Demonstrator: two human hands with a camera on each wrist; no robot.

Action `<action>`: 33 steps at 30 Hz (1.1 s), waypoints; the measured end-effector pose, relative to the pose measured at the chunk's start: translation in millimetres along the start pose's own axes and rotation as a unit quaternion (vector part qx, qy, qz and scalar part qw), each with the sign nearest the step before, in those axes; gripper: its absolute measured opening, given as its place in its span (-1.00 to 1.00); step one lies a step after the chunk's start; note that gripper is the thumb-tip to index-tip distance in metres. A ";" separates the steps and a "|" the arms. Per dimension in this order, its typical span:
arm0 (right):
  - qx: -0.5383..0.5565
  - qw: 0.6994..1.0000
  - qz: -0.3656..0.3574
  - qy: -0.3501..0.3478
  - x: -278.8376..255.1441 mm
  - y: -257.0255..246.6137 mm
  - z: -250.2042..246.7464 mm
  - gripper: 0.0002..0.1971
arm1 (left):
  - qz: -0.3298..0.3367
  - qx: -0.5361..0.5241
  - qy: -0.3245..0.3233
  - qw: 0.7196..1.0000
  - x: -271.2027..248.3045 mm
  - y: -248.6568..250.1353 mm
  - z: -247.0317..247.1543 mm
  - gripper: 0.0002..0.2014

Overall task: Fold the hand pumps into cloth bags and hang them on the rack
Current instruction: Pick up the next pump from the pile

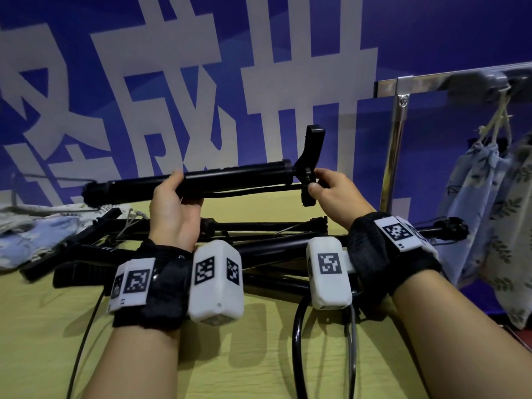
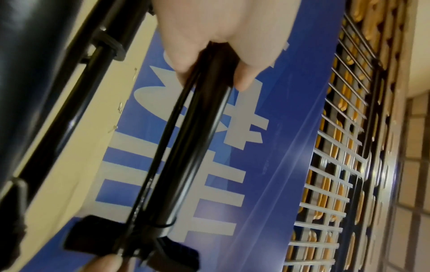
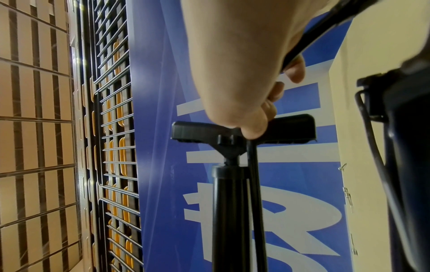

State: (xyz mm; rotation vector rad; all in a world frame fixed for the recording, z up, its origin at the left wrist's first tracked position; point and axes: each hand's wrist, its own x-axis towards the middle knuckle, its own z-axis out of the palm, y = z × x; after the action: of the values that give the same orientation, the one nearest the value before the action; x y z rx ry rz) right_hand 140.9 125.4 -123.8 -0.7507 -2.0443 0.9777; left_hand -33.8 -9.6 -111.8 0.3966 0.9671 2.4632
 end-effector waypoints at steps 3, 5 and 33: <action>0.021 1.000 0.013 -0.017 -0.9 0.8 -1.1 -0.66 | -0.004 -0.024 -0.018 1.000 -4.1 3.7 0.2 -0.90; 0.019 0.999 0.022 -0.035 -2.2 -0.4 -1.6 -0.69 | -0.008 -0.003 -0.005 1.000 -7.4 4.1 1.3 -0.89; 0.082 0.992 0.008 0.096 8.1 18.0 -1.2 -0.80 | -0.110 0.019 0.039 0.993 -9.0 -5.1 0.7 -0.90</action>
State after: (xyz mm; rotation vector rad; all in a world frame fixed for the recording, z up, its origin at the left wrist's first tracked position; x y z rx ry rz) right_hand 140.7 141.6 -135.1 -0.7447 -1.7716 1.0286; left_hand -24.2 -10.5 -115.7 0.1955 1.0326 2.2783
